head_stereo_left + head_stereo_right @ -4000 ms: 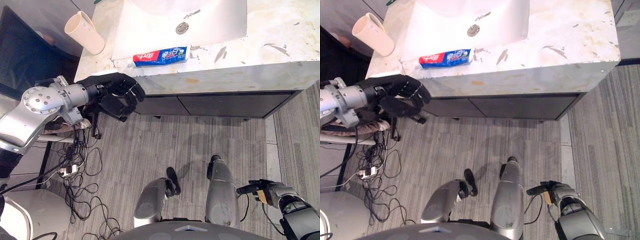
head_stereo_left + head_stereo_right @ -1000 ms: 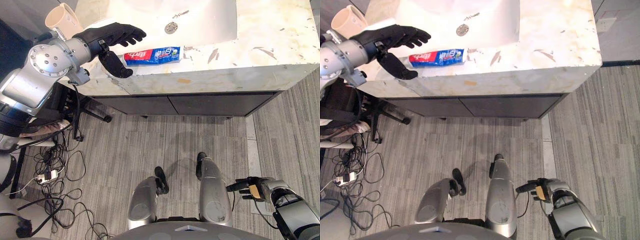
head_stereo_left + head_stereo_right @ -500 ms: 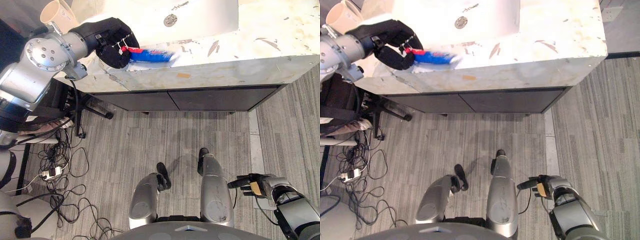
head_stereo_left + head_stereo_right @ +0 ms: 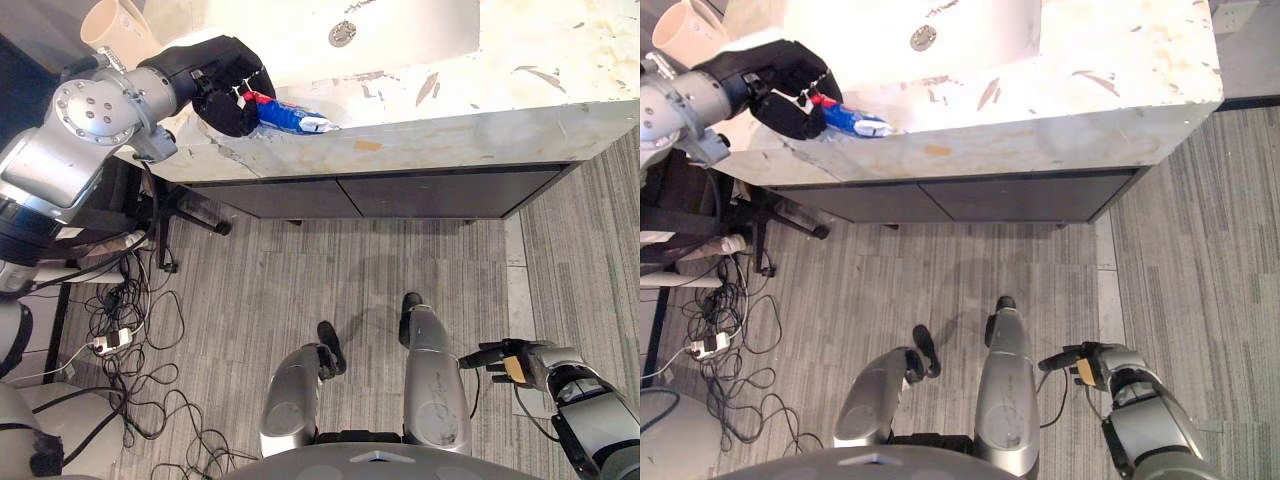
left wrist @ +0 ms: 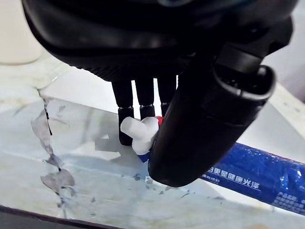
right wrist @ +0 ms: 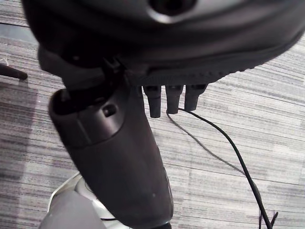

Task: Organize the bathroom.

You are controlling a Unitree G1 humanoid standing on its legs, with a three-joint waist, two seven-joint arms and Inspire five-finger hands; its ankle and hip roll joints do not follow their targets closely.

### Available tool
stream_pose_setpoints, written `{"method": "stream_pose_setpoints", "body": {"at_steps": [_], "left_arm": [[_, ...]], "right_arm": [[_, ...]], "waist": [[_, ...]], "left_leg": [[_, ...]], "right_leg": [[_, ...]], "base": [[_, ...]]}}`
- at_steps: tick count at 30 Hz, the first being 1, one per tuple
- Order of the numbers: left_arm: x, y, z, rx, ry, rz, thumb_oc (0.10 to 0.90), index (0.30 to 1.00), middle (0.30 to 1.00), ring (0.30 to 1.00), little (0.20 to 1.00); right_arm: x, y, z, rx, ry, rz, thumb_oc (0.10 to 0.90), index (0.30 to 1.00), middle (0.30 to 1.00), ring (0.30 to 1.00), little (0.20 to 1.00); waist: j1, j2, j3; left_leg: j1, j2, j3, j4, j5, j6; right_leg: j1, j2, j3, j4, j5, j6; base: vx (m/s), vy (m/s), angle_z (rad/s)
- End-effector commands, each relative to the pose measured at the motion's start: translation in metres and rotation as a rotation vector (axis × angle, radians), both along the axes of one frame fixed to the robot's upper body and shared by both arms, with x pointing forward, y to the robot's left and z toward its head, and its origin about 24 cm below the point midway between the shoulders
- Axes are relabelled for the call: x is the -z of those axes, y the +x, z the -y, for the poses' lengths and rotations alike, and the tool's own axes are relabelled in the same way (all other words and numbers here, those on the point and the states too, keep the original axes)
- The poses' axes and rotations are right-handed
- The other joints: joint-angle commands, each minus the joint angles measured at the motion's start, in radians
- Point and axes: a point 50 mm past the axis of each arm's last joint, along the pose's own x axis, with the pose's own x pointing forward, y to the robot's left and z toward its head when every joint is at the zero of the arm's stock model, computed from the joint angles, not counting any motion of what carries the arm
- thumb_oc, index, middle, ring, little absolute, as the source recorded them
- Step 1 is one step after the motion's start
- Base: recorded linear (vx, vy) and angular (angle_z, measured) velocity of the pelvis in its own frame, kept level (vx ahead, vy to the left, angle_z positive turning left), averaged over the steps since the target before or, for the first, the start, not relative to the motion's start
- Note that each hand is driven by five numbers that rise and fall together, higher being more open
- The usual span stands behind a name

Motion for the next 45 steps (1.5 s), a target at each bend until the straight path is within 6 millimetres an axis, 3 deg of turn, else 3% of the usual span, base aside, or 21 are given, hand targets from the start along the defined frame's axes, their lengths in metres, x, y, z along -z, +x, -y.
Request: {"method": "stream_pose_setpoints", "body": {"at_steps": [1, 7, 8, 10, 11, 17, 23, 25, 27, 29, 31, 33, 34, 35, 36, 37, 40, 42, 45], "left_arm": [[-0.054, -0.018, -0.021, -0.025, -0.333, 0.228, 0.4, 0.3, 0.3, 0.3, 0.3], [-0.051, -0.02, -0.016, 0.032, -0.474, 0.214, 0.4, 0.3, 0.3, 0.3, 0.3], [-0.05, -0.019, -0.015, 0.036, -0.477, 0.216, 0.4, 0.3, 0.3, 0.3, 0.3], [-0.046, -0.019, -0.016, 0.041, -0.488, 0.205, 0.4, 0.3, 0.3, 0.3, 0.3], [-0.04, -0.02, -0.019, 0.052, -0.496, 0.192, 0.4, 0.3, 0.3, 0.3, 0.3], [-0.018, -0.023, -0.019, 0.089, -0.552, 0.132, 0.4, 0.3, 0.3, 0.3, 0.3], [0.006, -0.02, -0.019, 0.063, -0.604, 0.074, 0.4, 0.3, 0.3, 0.3, 0.3], [0.011, -0.02, -0.032, 0.04, -0.611, 0.059, 0.4, 0.3, 0.3, 0.3, 0.3], [0.017, -0.025, -0.05, -0.003, -0.612, 0.063, 0.4, 0.3, 0.3, 0.3, 0.3], [0.02, -0.032, -0.067, -0.057, -0.623, 0.077, 0.4, 0.3, 0.3, 0.3, 0.3], [0.02, -0.034, -0.084, -0.116, -0.643, 0.09, 0.4, 0.3, 0.3, 0.3, 0.3], [0.02, -0.032, -0.092, -0.143, -0.654, 0.087, 0.4, 0.3, 0.3, 0.3, 0.3], [0.02, -0.029, -0.095, -0.153, -0.664, 0.081, 0.4, 0.3, 0.3, 0.3, 0.3], [0.02, -0.029, -0.095, -0.153, -0.664, 0.081, 0.4, 0.3, 0.3, 0.3, 0.3], [0.019, -0.024, -0.094, -0.156, -0.675, 0.071, 0.4, 0.3, 0.3, 0.3, 0.3], [0.019, -0.024, -0.094, -0.156, -0.675, 0.071, 0.4, 0.3, 0.3, 0.3, 0.3], [0.014, -0.019, -0.091, -0.156, -0.691, 0.052, 0.4, 0.3, 0.3, 0.3, 0.3], [0.013, -0.017, -0.089, -0.155, -0.694, 0.042, 0.4, 0.3, 0.3, 0.3, 0.3], [0.008, -0.013, -0.084, -0.14, -0.701, 0.021, 0.4, 0.3, 0.3, 0.3, 0.3]], "right_arm": [[0.014, -0.023, 0.0, 0.092, 0.022, -0.048, 0.8, 0.9, 0.9, 0.9, 0.9], [0.024, -0.038, -0.002, 0.128, 0.014, -0.051, 0.8, 0.9, 0.9, 0.9, 0.9], [0.027, -0.041, -0.004, 0.138, 0.011, -0.046, 0.8, 0.9, 0.9, 0.9, 0.9], [0.031, -0.044, -0.007, 0.167, 0.019, -0.039, 0.8, 0.9, 0.9, 0.9, 0.9], [0.035, -0.049, -0.011, 0.19, 0.028, -0.029, 0.8, 0.9, 0.9, 0.9, 0.9], [0.034, -0.051, -0.005, 0.322, 0.004, 0.118, 0.8, 0.9, 0.9, 0.9, 0.9], [-0.001, -0.029, 0.024, 0.446, -0.124, 0.349, 0.8, 0.9, 0.9, 0.9, 0.9], [-0.031, -0.031, 0.062, 0.449, -0.198, 0.464, 0.8, 0.9, 0.9, 0.9, 0.9], [-0.049, -0.04, 0.076, 0.428, -0.264, 0.585, 0.8, 0.9, 0.9, 0.9, 0.9], [-0.08, -0.041, 0.08, 0.384, -0.36, 0.714, 0.8, 0.9, 0.9, 0.9, 0.9], [-0.133, -0.037, 0.091, 0.335, -0.524, 0.894, 0.8, 0.9, 0.9, 0.9, 0.9], [-0.178, -0.028, 0.098, 0.291, -0.683, 1.012, 0.8, 0.9, 0.9, 0.9, 0.9], [-0.212, -0.018, 0.099, 0.278, -0.783, 1.085, 0.8, 0.9, 0.9, 0.9, 0.9], [-0.212, -0.018, 0.099, 0.278, -0.783, 1.085, 0.8, 0.9, 0.9, 0.9, 0.9], [-0.252, -0.004, 0.094, 0.252, -0.905, 1.188, 0.8, 0.9, 0.9, 0.9, 0.9], [-0.252, -0.004, 0.094, 0.252, -0.905, 1.188, 0.8, 0.9, 0.9, 0.9, 0.9], [-0.328, 0.019, 0.06, 0.146, -1.091, 1.41, 0.8, 0.9, 0.9, 0.9, 0.9], [-0.348, 0.025, 0.045, 0.092, -1.092, 1.487, 0.8, 0.9, 0.9, 0.9, 0.9], [-0.382, 0.044, 0.002, -0.096, -0.883, 1.709, 0.8, 0.9, 0.9, 0.9, 0.9]], "waist": [[-0.002, -0.039, -0.027], [-0.009, -0.069, -0.063], [-0.006, -0.071, -0.071], [0.022, -0.076, -0.091], [0.054, -0.084, -0.11], [0.071, -0.127, -0.164], [0.061, -0.158, -0.229], [0.051, -0.173, -0.247], [0.027, -0.181, -0.254], [-0.01, -0.187, -0.259], [-0.053, -0.186, -0.264], [-0.07, -0.181, -0.269], [-0.073, -0.174, -0.273], [-0.073, -0.174, -0.273], [-0.071, -0.165, -0.276], [-0.071, -0.165, -0.276], [-0.063, -0.148, -0.288], [-0.059, -0.145, -0.294], [-0.042, -0.14, -0.309]], "left_leg": [[-0.072, 0.059, -0.007, 0.095, 0.223, 0.003], [-0.039, 0.11, 0.038, 0.139, 0.242, -0.024], [-0.029, 0.101, 0.04, 0.109, 0.235, -0.017], [-0.001, 0.028, 0.002, -0.03, 0.192, 0.013], [0.028, -0.032, -0.059, -0.184, 0.174, 0.025], [0.073, -0.056, -0.099, -0.239, 0.169, 0.026], [0.132, -0.048, -0.098, -0.261, 0.146, 0.03], [0.145, -0.04, -0.092, -0.267, 0.133, 0.028], [0.158, -0.031, -0.075, -0.271, 0.122, 0.033], [0.169, -0.025, -0.053, -0.278, 0.118, 0.037], [0.18, -0.02, -0.027, -0.286, 0.114, 0.041], [0.192, -0.021, -0.017, -0.29, 0.107, 0.04], [0.195, -0.02, -0.012, -0.293, 0.112, 0.04], [0.195, -0.02, -0.012, -0.293, 0.112, 0.04], [0.201, -0.023, -0.011, -0.293, 0.112, 0.04], [0.201, -0.023, -0.011, -0.293, 0.112, 0.04], [0.211, -0.027, -0.01, -0.294, 0.114, 0.042], [0.219, -0.031, -0.013, -0.292, 0.108, 0.043], [0.224, -0.032, -0.016, -0.291, 0.12, 0.04]], "right_leg": [[0.093, -0.015, 0.017, -0.195, 0.075, 0.064], [0.173, 0.011, -0.017, -0.265, 0.069, 0.05], [0.186, 0.016, -0.016, -0.273, 0.07, 0.055], [0.219, 0.029, -0.003, -0.298, 0.08, 0.075], [0.273, 0.05, 0.0, -0.341, 0.086, 0.094], [0.373, 0.09, -0.013, -0.436, 0.104, 0.086], [0.465, 0.104, -0.018, -0.501, 0.105, 0.083], [0.482, 0.11, -0.008, -0.513, 0.105, 0.089], [0.491, 0.114, 0.002, -0.52, 0.105, 0.094], [0.493, 0.12, 0.019, -0.524, 0.104, 0.098], [0.49, 0.129, 0.041, -0.524, 0.098, 0.103], [0.494, 0.133, 0.055, -0.522, 0.089, 0.103], [0.495, 0.138, 0.064, -0.523, 0.091, 0.101], [0.495, 0.138, 0.064, -0.523, 0.091, 0.101], [0.497, 0.14, 0.071, -0.521, 0.088, 0.1], [0.497, 0.14, 0.071, -0.521, 0.088, 0.1], [0.506, 0.139, 0.08, -0.518, 0.084, 0.095], [0.514, 0.136, 0.081, -0.515, 0.075, 0.095], [0.521, 0.135, 0.077, -0.517, 0.082, 0.091]], "base": [[0.01, -0.021, 0.03], [0.03, -0.051, 0.07], [0.09, 0.018, 0.06], [0.14, 0.056, -0.06], [0.14, 0.034, -0.16], [0.09, -0.004, -0.32], [0.15, 0.022, 0.0], [0.1, -0.011, -0.07], [0.04, 0.018, -0.11], [0.01, 0.062, -0.17], [0.02, 0.093, -0.28], [0.05, 0.095, -0.35], [0.04, 0.067, -0.23], [0.04, 0.095, -0.3], [0.02, 0.052, -0.18], [0.03, 0.078, -0.32], [0.06, 0.076, -0.26], [0.05, 0.051, -0.08], [0.05, 0.034, -0.02]]}}
